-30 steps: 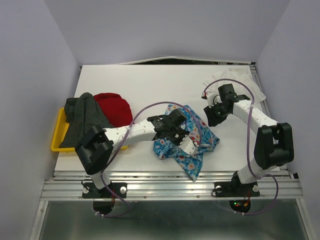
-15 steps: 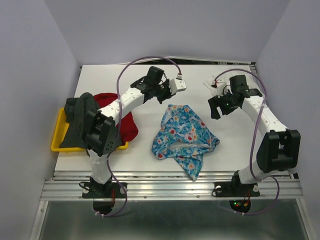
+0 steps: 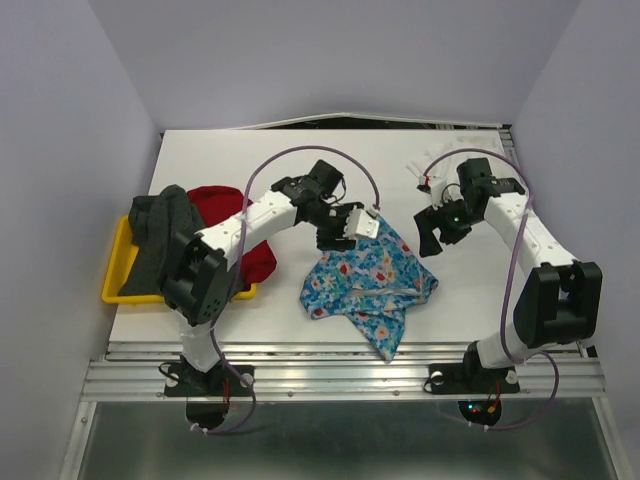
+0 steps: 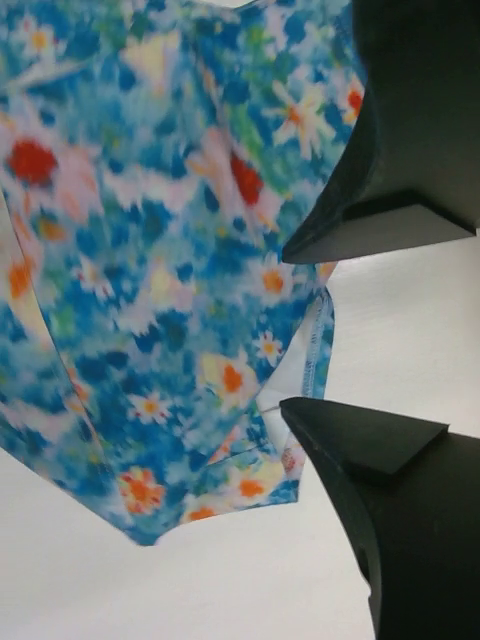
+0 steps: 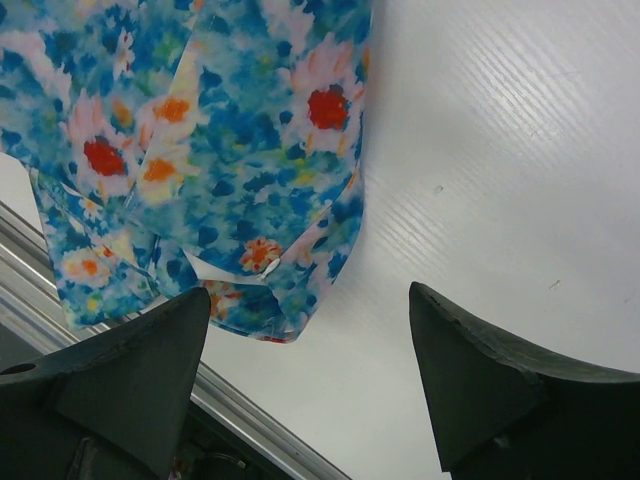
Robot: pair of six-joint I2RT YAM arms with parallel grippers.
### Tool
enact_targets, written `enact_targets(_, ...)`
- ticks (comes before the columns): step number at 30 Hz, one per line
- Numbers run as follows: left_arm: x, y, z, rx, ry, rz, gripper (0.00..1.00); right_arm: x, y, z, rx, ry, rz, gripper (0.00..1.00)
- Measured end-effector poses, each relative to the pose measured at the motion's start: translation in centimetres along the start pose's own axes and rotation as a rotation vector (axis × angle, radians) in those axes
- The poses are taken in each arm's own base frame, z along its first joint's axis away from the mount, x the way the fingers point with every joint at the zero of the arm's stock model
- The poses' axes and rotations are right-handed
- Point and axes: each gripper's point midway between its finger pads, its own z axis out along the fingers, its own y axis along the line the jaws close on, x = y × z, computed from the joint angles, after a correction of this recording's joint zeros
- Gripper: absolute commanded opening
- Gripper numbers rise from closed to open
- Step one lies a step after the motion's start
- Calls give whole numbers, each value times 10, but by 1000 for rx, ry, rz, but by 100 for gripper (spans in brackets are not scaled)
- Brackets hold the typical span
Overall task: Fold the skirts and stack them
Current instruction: Flatten the skirt out
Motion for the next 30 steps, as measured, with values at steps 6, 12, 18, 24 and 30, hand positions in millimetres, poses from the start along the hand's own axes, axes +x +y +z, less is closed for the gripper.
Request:
enact_targets(6,-44,-57,-11,86,14,399,69,1,0,2,-7,7,3,86)
enact_targets(12,-27,-107,14,239,95,603,64,3,-1,5,-12,20,7,86)
enact_targets(18,-9,-107,29,279,167,684,63,5,-2,6,-6,25,8,86)
enact_targets(24,0,-98,41,271,202,727,45,16,-1,10,-8,56,19,86)
enact_targets(30,4,-94,51,269,208,747,5,21,-3,12,3,71,20,86)
